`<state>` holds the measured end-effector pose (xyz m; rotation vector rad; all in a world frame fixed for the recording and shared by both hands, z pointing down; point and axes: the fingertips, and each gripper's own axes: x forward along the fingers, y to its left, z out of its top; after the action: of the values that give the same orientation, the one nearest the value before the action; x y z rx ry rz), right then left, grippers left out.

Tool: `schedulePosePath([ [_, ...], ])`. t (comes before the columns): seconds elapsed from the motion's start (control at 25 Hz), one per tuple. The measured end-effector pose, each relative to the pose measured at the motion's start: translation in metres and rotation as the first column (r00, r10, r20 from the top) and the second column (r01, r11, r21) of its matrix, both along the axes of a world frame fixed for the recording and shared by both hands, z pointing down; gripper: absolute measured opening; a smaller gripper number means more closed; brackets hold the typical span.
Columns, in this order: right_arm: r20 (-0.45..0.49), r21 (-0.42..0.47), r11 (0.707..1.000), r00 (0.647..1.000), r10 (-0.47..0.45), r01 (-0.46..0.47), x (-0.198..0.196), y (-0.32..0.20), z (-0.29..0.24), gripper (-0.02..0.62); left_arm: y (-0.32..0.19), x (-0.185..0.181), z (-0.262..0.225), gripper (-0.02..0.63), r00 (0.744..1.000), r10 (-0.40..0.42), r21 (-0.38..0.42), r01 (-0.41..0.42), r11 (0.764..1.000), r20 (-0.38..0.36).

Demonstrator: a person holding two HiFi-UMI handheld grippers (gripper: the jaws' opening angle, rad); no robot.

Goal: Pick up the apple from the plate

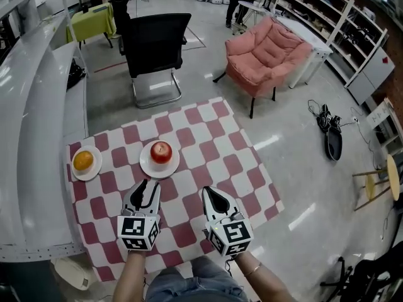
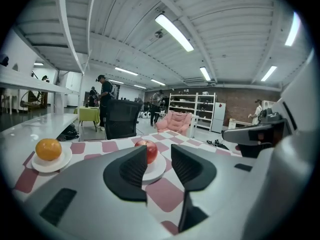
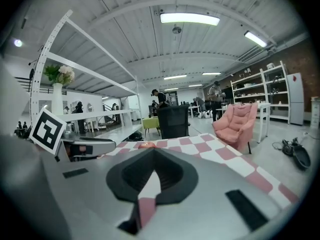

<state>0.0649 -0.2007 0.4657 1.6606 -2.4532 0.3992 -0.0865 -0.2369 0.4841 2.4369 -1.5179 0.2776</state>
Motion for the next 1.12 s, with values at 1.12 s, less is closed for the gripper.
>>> schedulePosePath([
  [1.12,0.004,-0.057,0.994,0.996,-0.09,0.09,0.012,-0.075,0.038,0.011,-0.096,0.025,0.062,0.298,0.993,-0.025,-0.068,0.034,0.997,0.118],
])
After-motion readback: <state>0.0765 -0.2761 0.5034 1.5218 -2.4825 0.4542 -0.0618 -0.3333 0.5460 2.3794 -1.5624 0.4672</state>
